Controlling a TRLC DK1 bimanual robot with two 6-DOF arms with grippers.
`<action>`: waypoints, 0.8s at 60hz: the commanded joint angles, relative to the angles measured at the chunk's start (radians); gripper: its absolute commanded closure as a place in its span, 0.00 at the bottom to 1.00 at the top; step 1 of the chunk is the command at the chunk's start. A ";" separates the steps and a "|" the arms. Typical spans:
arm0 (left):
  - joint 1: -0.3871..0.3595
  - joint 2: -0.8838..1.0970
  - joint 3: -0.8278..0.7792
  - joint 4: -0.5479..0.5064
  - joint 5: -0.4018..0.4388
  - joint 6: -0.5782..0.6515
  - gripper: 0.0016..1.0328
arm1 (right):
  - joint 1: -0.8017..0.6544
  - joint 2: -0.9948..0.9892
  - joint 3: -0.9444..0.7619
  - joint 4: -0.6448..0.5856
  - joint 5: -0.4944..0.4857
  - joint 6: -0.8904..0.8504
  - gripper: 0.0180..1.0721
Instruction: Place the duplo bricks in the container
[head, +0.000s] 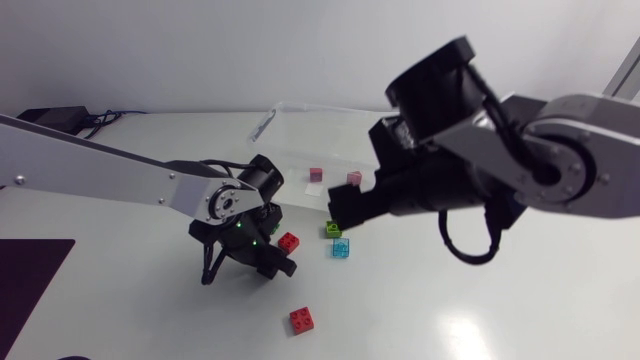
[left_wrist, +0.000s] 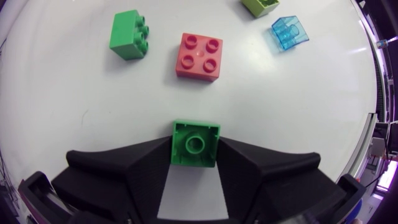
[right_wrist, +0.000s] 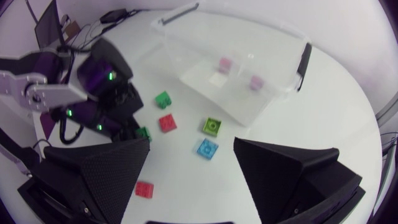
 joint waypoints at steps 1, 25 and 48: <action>0.024 0.021 -0.009 0.004 0.016 -0.021 0.79 | 0.036 0.003 -0.072 -0.014 -0.013 0.052 0.06; 0.241 -0.478 0.067 -0.099 0.045 0.077 0.80 | 0.156 0.206 -0.092 0.010 -0.167 0.119 0.06; 0.345 -0.588 0.185 -0.017 0.047 0.077 0.80 | 0.214 0.451 0.119 -0.142 -0.231 0.153 0.06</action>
